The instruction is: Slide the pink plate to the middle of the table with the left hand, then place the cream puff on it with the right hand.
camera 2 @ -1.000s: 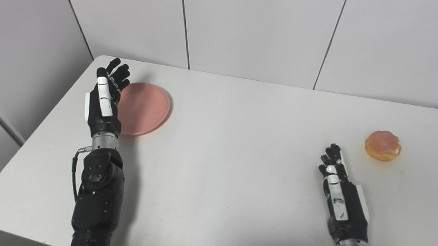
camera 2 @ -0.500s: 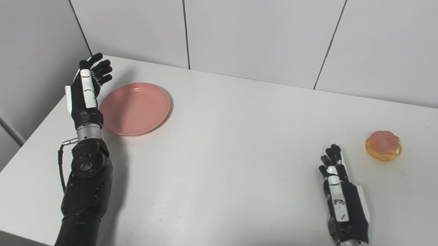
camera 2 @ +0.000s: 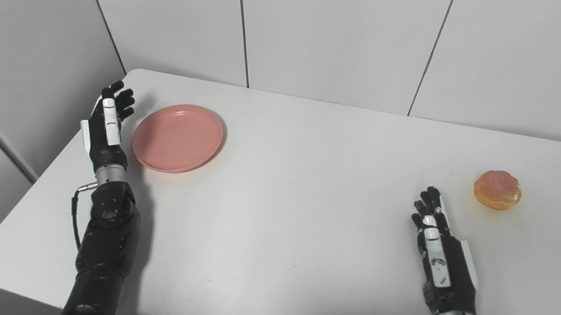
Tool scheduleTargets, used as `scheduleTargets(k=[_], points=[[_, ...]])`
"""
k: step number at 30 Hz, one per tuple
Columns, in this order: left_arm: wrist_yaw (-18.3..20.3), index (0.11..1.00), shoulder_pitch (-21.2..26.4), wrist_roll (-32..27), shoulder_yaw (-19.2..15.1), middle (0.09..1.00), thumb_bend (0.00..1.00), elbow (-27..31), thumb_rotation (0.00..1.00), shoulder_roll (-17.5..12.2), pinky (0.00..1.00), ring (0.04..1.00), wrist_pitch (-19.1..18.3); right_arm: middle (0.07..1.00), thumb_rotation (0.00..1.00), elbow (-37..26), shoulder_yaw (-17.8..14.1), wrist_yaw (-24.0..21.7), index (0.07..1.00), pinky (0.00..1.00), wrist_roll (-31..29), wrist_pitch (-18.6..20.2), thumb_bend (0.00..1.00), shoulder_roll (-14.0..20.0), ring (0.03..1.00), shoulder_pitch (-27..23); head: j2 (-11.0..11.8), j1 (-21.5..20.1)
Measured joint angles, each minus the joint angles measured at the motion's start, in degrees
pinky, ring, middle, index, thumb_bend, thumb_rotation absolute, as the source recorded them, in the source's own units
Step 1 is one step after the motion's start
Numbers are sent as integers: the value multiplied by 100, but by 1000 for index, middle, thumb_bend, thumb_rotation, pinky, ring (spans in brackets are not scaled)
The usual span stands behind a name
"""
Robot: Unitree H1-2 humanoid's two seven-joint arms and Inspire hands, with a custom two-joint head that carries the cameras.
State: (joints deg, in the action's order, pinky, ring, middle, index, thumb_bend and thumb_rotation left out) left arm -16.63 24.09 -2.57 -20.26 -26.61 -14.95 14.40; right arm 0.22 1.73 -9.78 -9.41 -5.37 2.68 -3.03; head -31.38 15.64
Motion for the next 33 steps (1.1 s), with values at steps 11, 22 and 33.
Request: scheduleTargets(k=[11, 22, 33], points=[[113, 797, 72, -227, 5, 805, 713, -376, 1000, -60, 872, 831, -117, 1000, 854, -7, 7, -49, 1000, 1000, -4, -3, 538, 6, 1000, 3, -26, -17], [324, 791, 128, -215, 206, 832, 659, -611, 1000, -219, 913, 875, -110, 1000, 855, -39, 1, -45, 1000, 1000, 39, -3, 545, 5, 1000, 29, -53, -18], [636, 823, 178, -356, 339, 844, 726, -685, 1000, -234, 893, 874, -36, 1000, 858, -40, -11, -45, 1000, 1000, 91, -3, 558, -1, 1000, 31, -105, -44]])
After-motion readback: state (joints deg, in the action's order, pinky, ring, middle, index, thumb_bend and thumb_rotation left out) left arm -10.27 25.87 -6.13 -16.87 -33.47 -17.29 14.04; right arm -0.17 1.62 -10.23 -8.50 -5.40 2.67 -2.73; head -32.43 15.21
